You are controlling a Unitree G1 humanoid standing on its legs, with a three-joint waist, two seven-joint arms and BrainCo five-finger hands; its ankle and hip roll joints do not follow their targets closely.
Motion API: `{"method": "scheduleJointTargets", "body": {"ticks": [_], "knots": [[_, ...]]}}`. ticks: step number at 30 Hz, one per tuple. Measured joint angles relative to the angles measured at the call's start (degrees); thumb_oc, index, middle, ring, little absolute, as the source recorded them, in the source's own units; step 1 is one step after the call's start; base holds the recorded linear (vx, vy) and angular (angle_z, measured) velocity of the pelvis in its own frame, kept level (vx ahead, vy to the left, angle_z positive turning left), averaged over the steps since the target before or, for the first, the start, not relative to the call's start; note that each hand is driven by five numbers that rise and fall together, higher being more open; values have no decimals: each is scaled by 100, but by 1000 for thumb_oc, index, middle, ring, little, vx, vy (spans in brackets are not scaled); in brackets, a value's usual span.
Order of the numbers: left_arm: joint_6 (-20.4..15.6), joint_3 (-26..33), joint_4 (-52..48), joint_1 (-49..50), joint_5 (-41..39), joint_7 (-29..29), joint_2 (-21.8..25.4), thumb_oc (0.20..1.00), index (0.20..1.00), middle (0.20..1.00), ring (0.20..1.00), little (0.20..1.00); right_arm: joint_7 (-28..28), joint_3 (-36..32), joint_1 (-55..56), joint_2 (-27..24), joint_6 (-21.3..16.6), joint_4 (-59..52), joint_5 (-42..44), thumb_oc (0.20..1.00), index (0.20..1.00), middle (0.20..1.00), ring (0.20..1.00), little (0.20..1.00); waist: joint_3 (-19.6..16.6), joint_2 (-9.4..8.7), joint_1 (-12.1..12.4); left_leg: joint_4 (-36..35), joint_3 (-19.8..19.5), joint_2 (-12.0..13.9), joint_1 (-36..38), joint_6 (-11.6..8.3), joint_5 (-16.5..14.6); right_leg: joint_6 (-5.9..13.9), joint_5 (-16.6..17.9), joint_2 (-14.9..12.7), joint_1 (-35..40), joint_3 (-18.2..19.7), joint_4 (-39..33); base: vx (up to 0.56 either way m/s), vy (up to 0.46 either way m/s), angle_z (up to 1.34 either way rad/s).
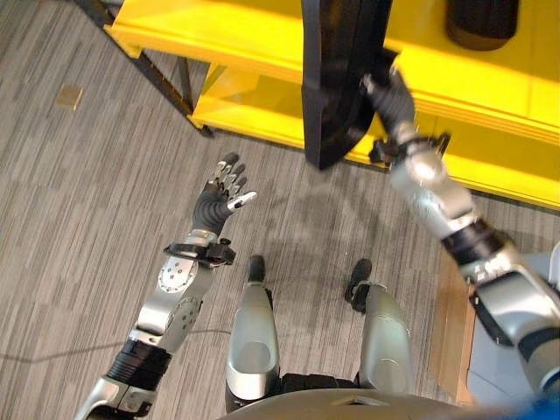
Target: Move parts from the plastic box to the shelf.
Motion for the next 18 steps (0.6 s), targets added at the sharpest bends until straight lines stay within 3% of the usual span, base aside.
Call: {"method": "scheduleJointTargets", "body": {"ticks": [7,10,18], "knots": [[-4,-135,-196,-140,-261,3,244,1000,1000,1000,1000,1000,-125,188,-972,-28,14,1064,122,200,200,200,200,200,36,22,42,111,-139,-60,-273,-1,1,6,-5,-88,-127,-134,26,-23,7,10],[-8,-180,-411,-143,-445,-8,309,1000,1000,1000,1000,1000,-170,384,-1862,66,68,2402,339,200,200,200,200,200,55,22,76,199,-162,-59,-413,0,0,-5,4,-90,-246,-131,82,0,0,0],[-73,-419,-441,-206,-673,-93,434,1000,1000,1000,1000,1000,-73,374,-2895,73,235,4975,716,200,200,200,200,200,60,34,182,277,-221,-74,-529,3,-2,-12,8,-98,-306,-138,96,5,-2,2]]}}
